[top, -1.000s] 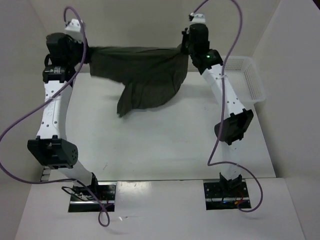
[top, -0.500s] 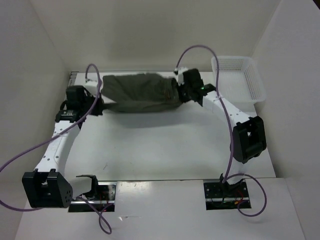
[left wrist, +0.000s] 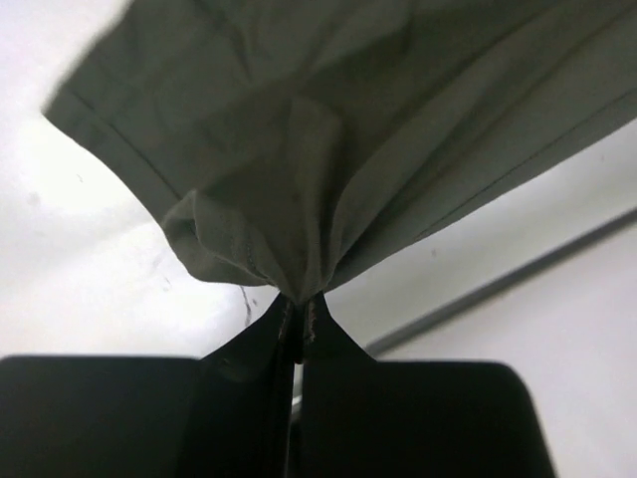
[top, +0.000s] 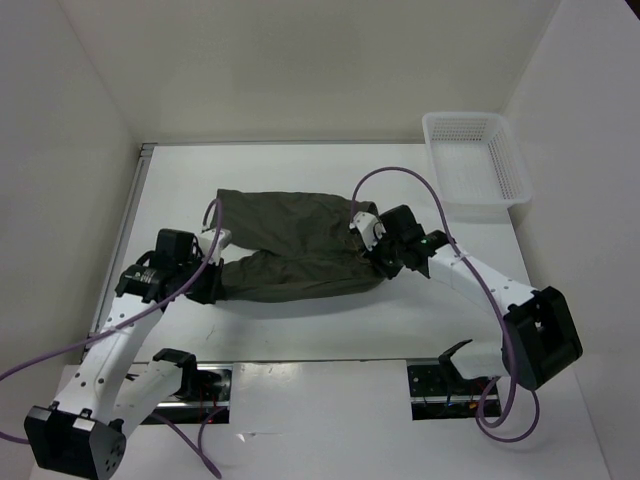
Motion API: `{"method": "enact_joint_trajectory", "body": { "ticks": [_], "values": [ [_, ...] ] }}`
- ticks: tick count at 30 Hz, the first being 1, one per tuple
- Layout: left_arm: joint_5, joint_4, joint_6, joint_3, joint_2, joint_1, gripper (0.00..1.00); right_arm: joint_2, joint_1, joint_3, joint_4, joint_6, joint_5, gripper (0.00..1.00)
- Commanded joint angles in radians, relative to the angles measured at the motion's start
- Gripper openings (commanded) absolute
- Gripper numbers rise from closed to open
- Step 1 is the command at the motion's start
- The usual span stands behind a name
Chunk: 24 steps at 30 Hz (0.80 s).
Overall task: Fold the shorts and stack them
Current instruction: Flatten the shorts out
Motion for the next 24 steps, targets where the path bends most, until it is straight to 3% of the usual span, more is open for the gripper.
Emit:
{"method": "enact_joint_trajectory", "body": {
  "ticks": [1,6,7,8,9,10,11,12,14,16,18,21,22,24],
  "values": [
    [0.039,-0.141,0.005,0.039,-0.007,-0.001,0.02,-0.044,-0.008,-0.048,-0.086,-0.129,-0.057,0.10],
    [0.102,-0.216,0.005,0.073,-0.018,-0.001,0.00,-0.086,-0.008,-0.071,-0.129,-0.185,-0.116,0.07],
    [0.132,-0.236,0.005,0.073,-0.032,-0.001,0.03,-0.086,-0.008,-0.071,-0.147,-0.195,-0.128,0.15],
    [0.146,-0.271,0.005,0.082,-0.042,-0.001,0.16,-0.086,-0.008,-0.071,-0.164,-0.214,-0.142,0.19],
    [0.157,-0.287,0.005,0.092,-0.055,-0.001,0.33,-0.086,-0.008,-0.071,-0.186,-0.273,-0.169,0.25],
    [0.169,-0.306,0.005,0.101,-0.074,-0.001,0.55,-0.086,-0.008,-0.071,-0.227,-0.304,-0.169,0.39],
    [0.183,-0.348,0.005,0.110,-0.084,-0.001,0.69,-0.086,-0.008,-0.071,-0.250,-0.339,-0.178,0.43],
    [0.197,-0.366,0.005,0.119,-0.104,-0.001,0.73,-0.086,-0.008,-0.071,-0.250,-0.367,-0.159,0.46],
    [0.197,-0.412,0.005,0.133,-0.127,-0.001,0.75,-0.098,-0.008,-0.071,-0.279,-0.410,-0.159,0.52],
    [0.197,-0.432,0.005,0.156,-0.173,-0.001,0.75,-0.127,-0.008,-0.047,-0.336,-0.503,-0.168,0.65],
    [0.169,-0.416,0.005,0.147,-0.215,-0.001,0.75,-0.156,-0.008,-0.033,-0.365,-0.585,-0.168,0.69],
    [0.038,-0.221,0.005,0.063,-0.226,-0.001,0.75,-0.204,-0.008,-0.022,-0.332,-0.577,-0.145,0.70],
    [-0.014,-0.066,0.005,0.032,-0.210,-0.001,0.75,-0.245,-0.008,-0.013,-0.332,-0.594,-0.155,0.71],
    [-0.168,0.079,0.005,-0.061,-0.144,-0.001,0.75,-0.320,-0.008,-0.022,-0.220,-0.538,-0.127,0.79]
  ]
}}
